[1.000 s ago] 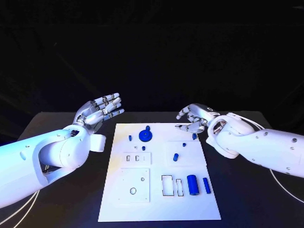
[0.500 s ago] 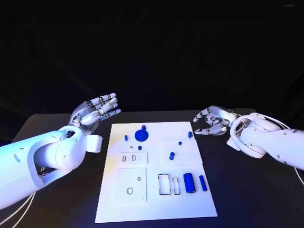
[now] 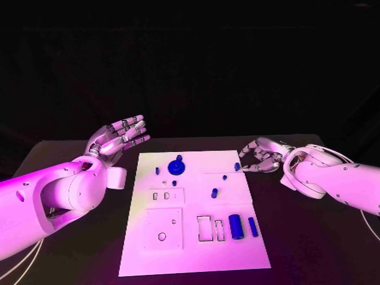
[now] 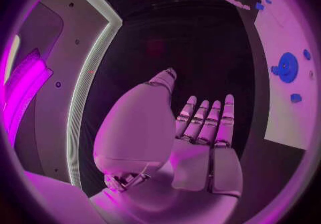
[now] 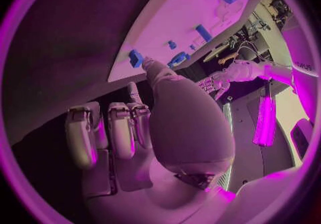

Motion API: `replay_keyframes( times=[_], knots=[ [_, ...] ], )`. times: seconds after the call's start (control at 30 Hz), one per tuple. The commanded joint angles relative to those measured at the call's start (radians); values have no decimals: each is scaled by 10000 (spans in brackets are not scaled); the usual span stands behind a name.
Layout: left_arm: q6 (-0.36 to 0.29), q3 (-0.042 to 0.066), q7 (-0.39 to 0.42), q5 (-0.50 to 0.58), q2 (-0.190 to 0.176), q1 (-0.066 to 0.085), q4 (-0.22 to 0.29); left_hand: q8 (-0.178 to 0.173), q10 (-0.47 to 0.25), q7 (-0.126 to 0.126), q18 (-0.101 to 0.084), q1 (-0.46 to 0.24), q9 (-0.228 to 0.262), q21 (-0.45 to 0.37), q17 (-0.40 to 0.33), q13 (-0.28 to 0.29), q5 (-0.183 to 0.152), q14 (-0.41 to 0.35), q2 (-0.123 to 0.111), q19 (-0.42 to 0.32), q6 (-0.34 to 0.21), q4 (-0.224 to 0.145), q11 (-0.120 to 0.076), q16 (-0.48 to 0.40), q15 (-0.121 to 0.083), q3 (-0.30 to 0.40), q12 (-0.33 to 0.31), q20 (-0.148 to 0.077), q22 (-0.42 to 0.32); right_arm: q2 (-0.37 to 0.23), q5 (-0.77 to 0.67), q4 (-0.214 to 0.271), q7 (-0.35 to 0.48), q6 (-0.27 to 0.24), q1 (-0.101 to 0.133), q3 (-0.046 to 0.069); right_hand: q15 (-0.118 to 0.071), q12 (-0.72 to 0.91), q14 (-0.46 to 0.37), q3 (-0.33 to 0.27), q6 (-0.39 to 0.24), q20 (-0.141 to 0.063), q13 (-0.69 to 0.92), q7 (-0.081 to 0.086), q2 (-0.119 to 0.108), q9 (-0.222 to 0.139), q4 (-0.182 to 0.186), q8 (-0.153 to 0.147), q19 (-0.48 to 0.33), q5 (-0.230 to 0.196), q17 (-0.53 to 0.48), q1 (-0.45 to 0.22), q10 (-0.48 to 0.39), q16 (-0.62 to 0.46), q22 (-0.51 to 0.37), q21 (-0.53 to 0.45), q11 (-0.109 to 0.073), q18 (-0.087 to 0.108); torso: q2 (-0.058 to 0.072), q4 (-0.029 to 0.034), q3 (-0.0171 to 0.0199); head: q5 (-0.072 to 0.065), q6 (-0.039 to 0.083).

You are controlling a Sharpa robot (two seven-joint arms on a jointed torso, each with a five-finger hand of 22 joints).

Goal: Assemble the parts on the task board

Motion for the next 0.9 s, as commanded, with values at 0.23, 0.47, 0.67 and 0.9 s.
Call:
replay_keyframes(
  times=[0.23,0.47,0.67,0.9],
  knots=[
    [183,5,53,-23,19,1,-25,69,77,849,80,44,10,53,12,11,-48,66,48,74,54,-39,4,48,-28,-30,-23,-9,15,301,-102,-291,-208,214,-188,-13,-22,39,1029,87,172,-21,2632,-2,114,37,-10,9,1047,94,2489,59,1041,37,2634,45,38,-68,1,-8,3,88,-65],
    [196,5,34,-23,27,1,-26,72,93,875,103,53,11,97,37,9,-47,252,63,210,75,-44,29,79,-52,-20,-29,-9,33,475,-102,-452,-305,215,-240,-19,-44,39,1033,199,310,-33,2632,-12,214,64,12,46,1047,87,2506,58,1041,41,2634,45,33,-68,-11,-8,-16,17,-101],
    [201,5,23,-24,28,1,-30,74,108,880,120,58,12,136,48,9,-49,335,67,331,89,-48,33,95,-62,-15,-30,-11,49,624,-98,-574,-359,177,-284,-24,-83,39,1040,461,496,-71,2632,-35,348,81,20,66,1047,-168,2537,73,1041,49,2634,45,11,-68,-10,-17,2,64,-114],
    [206,5,12,-24,31,1,-44,74,108,880,120,58,12,136,48,9,-49,335,67,331,89,-48,33,95,-62,-15,-30,-11,49,763,-66,-693,-345,129,-300,-25,-126,39,1047,816,717,-108,2632,-69,520,92,79,84,1047,-377,2567,4,1041,56,2634,45,-17,-68,-15,1,-5,56,-122]
  ],
)
